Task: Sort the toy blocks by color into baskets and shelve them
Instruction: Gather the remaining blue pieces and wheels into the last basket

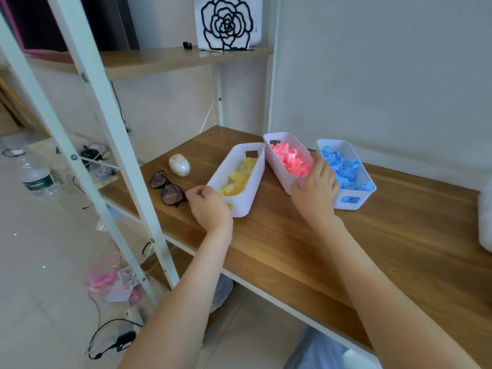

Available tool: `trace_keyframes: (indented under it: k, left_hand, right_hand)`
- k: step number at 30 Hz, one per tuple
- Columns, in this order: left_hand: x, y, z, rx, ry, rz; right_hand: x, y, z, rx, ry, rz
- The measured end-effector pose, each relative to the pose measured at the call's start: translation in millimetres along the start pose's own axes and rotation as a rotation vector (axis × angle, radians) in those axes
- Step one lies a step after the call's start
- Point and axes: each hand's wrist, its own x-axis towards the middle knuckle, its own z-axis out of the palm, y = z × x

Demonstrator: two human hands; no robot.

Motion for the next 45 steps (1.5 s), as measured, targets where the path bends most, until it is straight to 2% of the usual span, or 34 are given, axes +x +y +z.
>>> trace_keyframes:
  k: [3, 8, 11, 14, 18, 25, 29, 35, 40, 45]
  left_hand:
    - [-2, -3, 20, 0.113, -0.047, 0.007]
    - [-6, -3, 48, 0.394, -0.12, 0.056]
    - [-9, -6, 65, 0.516, -0.253, 0.077]
    - [-16, -10, 79, 0.447, -0.383, 0.061]
    - [-33, -17, 85, 0.371, -0.523, 0.038]
    - [-68, -12, 98, 0.474, -0.82, 0.044]
    - [-91, -17, 108, 0.452, -0.923, 0.03]
    - [-109, -15, 118, 0.434, -0.985, -0.042]
    - [-112, -4, 101, 0.504, -0.957, 0.166]
    - [-79, -7, 74, 0.754, -0.863, 0.426]
  right_hand:
    - [9, 25, -5, -0.112, -0.108, -0.054]
    - [20, 47, -11, -0.3, -0.05, -0.015]
    - [28, 56, -18, -0.375, -0.194, -0.028]
    - [33, 53, -28, -0.353, -0.309, -0.075]
    - [29, 54, -42, -0.287, -0.374, -0.061]
    - [9, 66, -82, -0.32, -0.333, 0.187]
    - [6, 79, -98, -0.331, -0.284, 0.279]
    - [-4, 100, -105, -0.429, -0.286, 0.297]
    - [-8, 86, -89, -0.439, -0.135, 0.134]
    - [-22, 41, -56, -0.399, -0.014, -0.077]
